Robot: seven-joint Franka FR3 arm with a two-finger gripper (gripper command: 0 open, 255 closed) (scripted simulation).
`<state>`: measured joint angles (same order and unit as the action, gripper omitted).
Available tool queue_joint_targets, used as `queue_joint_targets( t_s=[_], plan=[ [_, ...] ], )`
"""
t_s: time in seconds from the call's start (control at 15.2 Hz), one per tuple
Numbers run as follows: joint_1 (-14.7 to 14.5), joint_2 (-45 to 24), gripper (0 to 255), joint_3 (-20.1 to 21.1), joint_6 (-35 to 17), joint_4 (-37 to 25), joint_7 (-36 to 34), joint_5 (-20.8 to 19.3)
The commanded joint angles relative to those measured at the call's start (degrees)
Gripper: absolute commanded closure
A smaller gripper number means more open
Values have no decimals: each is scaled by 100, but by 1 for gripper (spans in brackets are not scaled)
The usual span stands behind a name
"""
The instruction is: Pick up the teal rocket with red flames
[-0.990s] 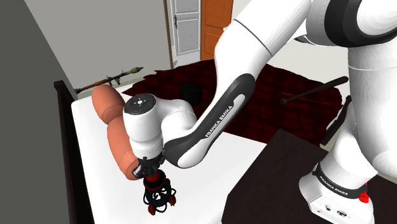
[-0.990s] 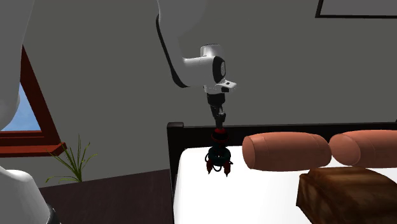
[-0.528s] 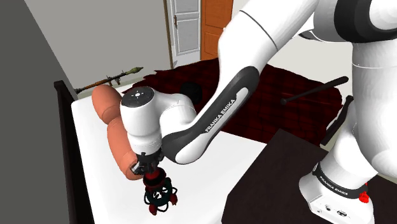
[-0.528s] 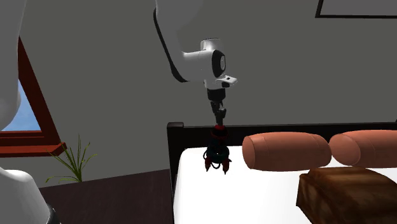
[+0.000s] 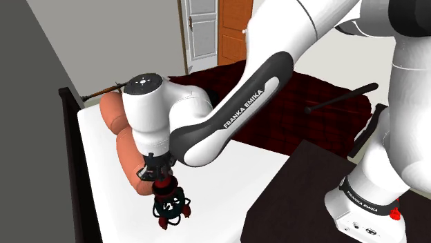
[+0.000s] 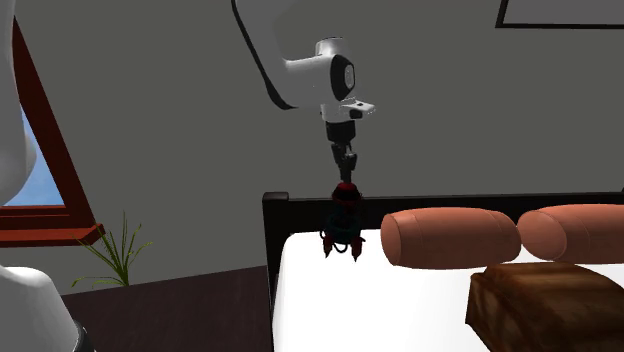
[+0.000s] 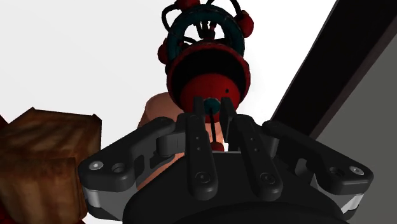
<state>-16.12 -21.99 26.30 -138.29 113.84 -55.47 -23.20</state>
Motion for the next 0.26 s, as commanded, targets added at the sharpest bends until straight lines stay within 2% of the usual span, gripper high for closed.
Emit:
queue_joint_targets(
  t_s=[0.0, 0.2],
  plan=[
    [36, 114, 255, 48, 94, -5, 64, 86],
    [54, 171, 255, 73, 159, -21, 104, 137]
  ],
)
